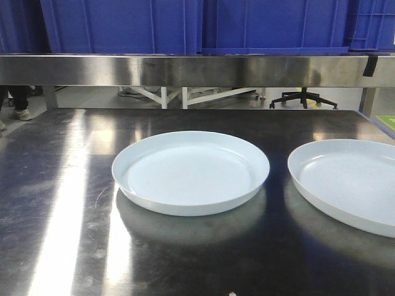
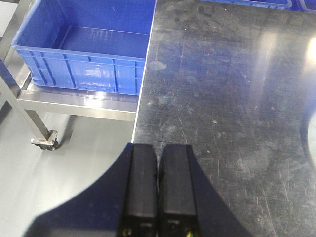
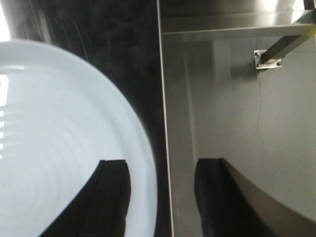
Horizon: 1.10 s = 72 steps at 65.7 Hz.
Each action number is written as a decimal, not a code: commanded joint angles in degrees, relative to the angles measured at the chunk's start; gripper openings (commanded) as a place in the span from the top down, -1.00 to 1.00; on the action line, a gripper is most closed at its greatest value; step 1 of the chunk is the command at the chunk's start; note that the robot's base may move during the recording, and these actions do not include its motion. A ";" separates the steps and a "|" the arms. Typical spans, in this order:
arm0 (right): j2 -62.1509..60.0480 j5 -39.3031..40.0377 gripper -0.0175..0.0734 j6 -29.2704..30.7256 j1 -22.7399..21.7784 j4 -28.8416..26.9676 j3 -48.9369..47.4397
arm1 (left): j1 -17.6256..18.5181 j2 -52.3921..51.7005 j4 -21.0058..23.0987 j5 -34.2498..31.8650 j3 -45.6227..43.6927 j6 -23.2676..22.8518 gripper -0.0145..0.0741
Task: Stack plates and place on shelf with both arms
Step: 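Release the plate and raise the left gripper away, then lift the other plate with the right gripper and set it onto the centered plate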
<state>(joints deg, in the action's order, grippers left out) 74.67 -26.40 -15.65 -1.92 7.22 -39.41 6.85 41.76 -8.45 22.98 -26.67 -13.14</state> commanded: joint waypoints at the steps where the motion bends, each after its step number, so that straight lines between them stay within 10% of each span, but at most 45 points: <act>1: 0.32 2.52 -0.33 0.37 0.01 0.92 -2.52 | -0.08 -0.33 -0.06 -4.12 -1.67 -0.50 0.49; 21: 3.78 3.45 -0.25 0.37 0.01 0.92 -2.52 | -0.08 -0.33 -0.06 -4.12 -1.67 -0.50 0.49; 32: 2.79 4.88 0.54 0.37 0.01 1.32 -2.62 | -0.08 -0.33 -0.06 -4.12 -1.67 -0.50 0.49; 57: -4.47 2.89 0.51 0.37 1.21 2.38 -13.90 | -0.08 -0.33 -0.06 -4.12 -1.67 -0.50 0.49; 72: -2.95 0.90 0.51 0.37 10.02 -1.61 -21.53 | -0.08 -0.33 -0.06 -4.21 -1.67 -0.50 0.49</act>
<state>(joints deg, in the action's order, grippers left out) 72.11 -28.45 -15.65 4.86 6.52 -56.83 6.85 41.76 -8.45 22.98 -26.67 -13.14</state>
